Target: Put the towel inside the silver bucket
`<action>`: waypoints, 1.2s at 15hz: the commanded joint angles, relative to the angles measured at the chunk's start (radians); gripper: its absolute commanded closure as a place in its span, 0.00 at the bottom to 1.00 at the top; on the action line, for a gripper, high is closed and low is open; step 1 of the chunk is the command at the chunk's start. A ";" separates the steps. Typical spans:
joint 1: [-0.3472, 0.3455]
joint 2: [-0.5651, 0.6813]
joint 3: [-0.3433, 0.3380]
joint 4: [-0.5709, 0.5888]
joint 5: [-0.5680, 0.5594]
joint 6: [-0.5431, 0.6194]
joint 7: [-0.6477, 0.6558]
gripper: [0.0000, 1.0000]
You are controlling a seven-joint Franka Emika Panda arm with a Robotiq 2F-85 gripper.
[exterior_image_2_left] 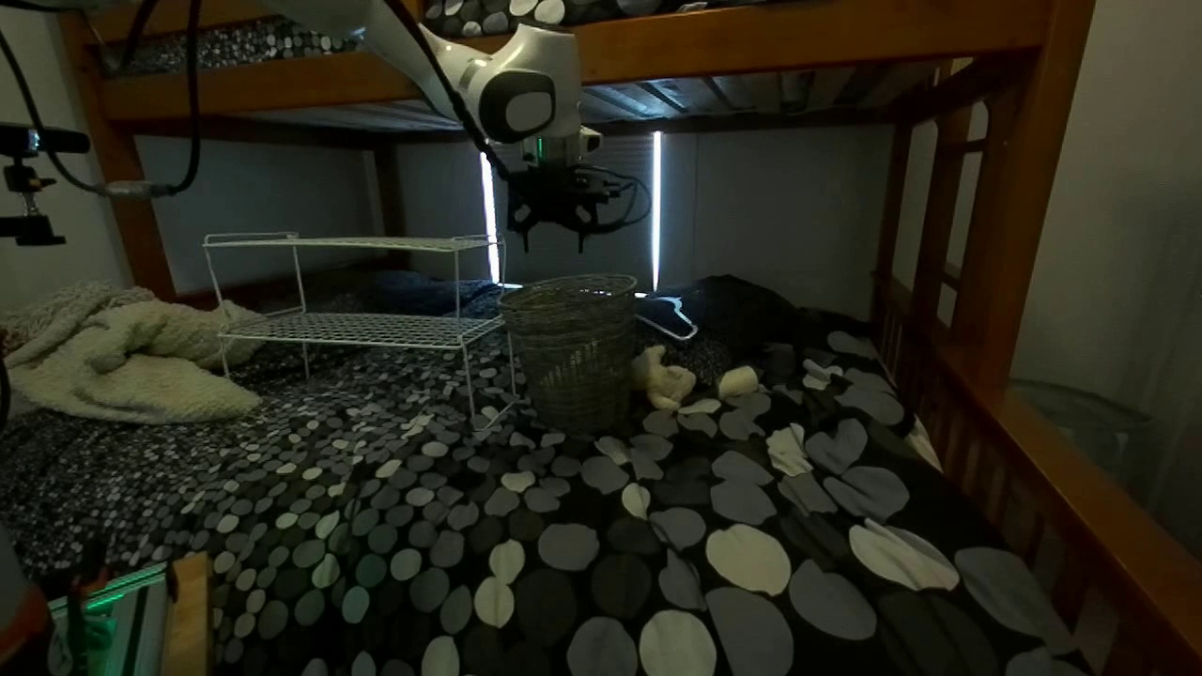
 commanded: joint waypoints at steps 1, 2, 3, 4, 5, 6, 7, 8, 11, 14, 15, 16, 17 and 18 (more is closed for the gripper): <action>0.006 -0.083 -0.033 -0.035 -0.030 -0.081 0.139 0.00; 0.006 -0.101 -0.042 -0.037 -0.035 -0.102 0.177 0.00; 0.008 -0.118 -0.052 -0.046 -0.047 -0.106 0.225 0.00; 0.009 -0.138 -0.064 -0.052 -0.067 -0.124 0.284 0.00; 0.008 -0.154 -0.073 -0.062 -0.083 -0.124 0.335 0.00; 0.007 -0.168 -0.083 -0.071 -0.105 -0.127 0.390 0.00; 0.005 -0.188 -0.092 -0.085 -0.124 -0.123 0.439 0.00; 0.004 -0.201 -0.102 -0.098 -0.143 -0.118 0.489 0.00; -0.003 -0.243 -0.130 -0.130 -0.180 -0.112 0.634 0.00; 0.002 -0.206 -0.135 -0.074 -0.152 -0.116 0.596 0.00; 0.002 -0.206 -0.135 -0.073 -0.152 -0.115 0.594 0.00; 0.003 -0.204 -0.134 -0.071 -0.152 -0.115 0.594 0.00; 0.004 -0.200 -0.133 -0.070 -0.152 -0.115 0.594 0.00; 0.005 -0.198 -0.132 -0.069 -0.152 -0.115 0.594 0.00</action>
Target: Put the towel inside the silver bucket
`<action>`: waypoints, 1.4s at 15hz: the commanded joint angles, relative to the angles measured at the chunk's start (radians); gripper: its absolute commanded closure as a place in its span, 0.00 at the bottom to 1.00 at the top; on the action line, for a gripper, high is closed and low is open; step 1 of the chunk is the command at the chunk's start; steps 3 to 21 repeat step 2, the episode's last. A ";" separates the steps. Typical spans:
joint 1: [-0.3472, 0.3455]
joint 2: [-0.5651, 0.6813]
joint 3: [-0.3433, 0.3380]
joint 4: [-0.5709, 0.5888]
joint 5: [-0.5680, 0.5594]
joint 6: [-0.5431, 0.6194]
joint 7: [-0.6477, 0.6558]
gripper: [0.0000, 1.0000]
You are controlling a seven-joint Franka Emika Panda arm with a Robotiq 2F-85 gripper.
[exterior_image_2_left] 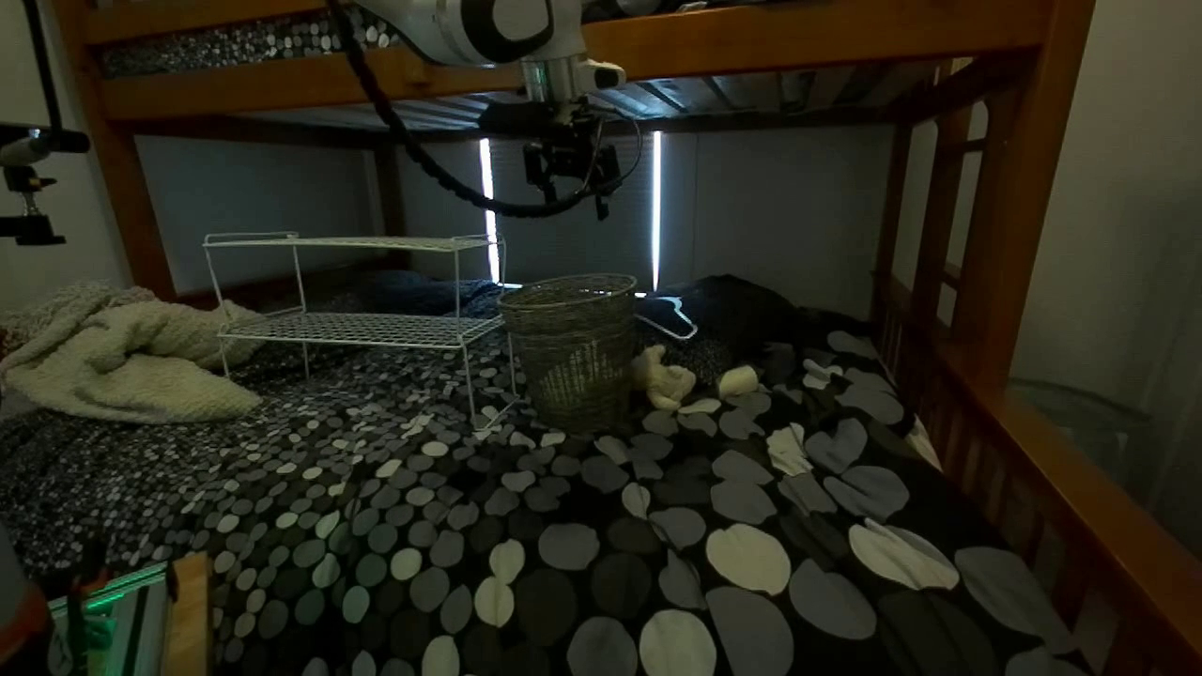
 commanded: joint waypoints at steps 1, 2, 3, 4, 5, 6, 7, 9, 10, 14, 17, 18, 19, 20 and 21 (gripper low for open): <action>0.004 0.002 -0.004 0.003 -0.001 -0.003 0.001 0.00; 0.004 0.002 -0.004 0.003 -0.001 -0.003 0.001 0.00; 0.004 0.002 -0.004 0.003 -0.001 -0.003 0.001 0.00; 0.004 0.002 -0.004 0.003 -0.001 -0.003 0.001 0.00; 0.004 0.002 -0.004 0.003 -0.001 -0.003 0.001 0.00; 0.004 0.002 -0.004 0.003 -0.001 -0.003 0.001 0.00; 0.004 0.002 -0.004 0.003 -0.001 -0.003 0.001 0.00; 0.004 0.002 -0.004 0.003 -0.001 -0.003 0.001 0.00; 0.004 0.002 -0.004 0.003 -0.001 -0.003 0.001 0.00; 0.004 0.002 -0.004 0.003 -0.001 -0.003 0.001 0.00; 0.004 0.002 -0.004 0.003 -0.001 -0.003 0.001 0.00; 0.004 0.002 -0.004 0.003 -0.001 -0.003 0.001 0.00; 0.004 0.002 -0.004 0.003 -0.001 -0.003 0.001 0.00; 0.004 0.002 -0.004 0.003 -0.001 -0.003 0.001 0.00; 0.004 0.002 -0.004 0.003 -0.001 -0.003 0.001 0.00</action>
